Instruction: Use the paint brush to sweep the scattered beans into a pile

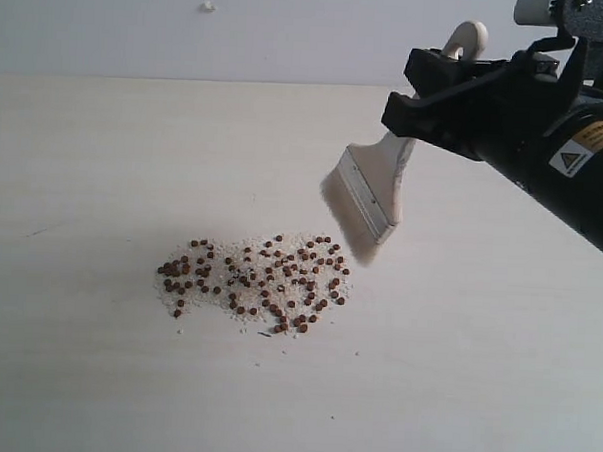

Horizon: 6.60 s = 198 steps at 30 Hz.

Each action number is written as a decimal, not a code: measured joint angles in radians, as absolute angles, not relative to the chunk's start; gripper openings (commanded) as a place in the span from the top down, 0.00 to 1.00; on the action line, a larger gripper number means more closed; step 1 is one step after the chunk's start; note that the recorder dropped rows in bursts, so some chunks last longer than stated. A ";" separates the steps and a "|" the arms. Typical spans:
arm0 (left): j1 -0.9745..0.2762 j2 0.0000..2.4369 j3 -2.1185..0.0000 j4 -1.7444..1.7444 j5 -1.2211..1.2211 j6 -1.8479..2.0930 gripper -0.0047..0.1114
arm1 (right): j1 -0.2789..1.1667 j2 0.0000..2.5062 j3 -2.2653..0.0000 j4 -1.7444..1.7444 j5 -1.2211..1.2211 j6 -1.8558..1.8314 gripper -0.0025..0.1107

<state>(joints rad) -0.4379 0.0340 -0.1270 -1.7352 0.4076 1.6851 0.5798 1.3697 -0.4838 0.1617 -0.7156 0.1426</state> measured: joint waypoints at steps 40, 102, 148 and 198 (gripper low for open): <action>-0.438 0.005 -0.075 -1.740 -0.377 1.592 0.96 | 1.037 1.794 -0.870 0.692 -0.909 -0.050 0.98; -0.438 0.005 -0.061 -1.743 -0.243 1.641 0.96 | 1.239 2.057 -1.102 1.415 -1.220 -0.641 0.98; -0.438 0.005 -0.061 -1.743 -0.243 1.641 0.96 | 1.055 2.162 -1.269 1.343 -1.024 -0.318 0.98; -0.438 0.005 -0.061 -1.743 -0.243 1.641 0.96 | 1.090 2.025 -1.277 1.447 -1.151 -0.587 0.98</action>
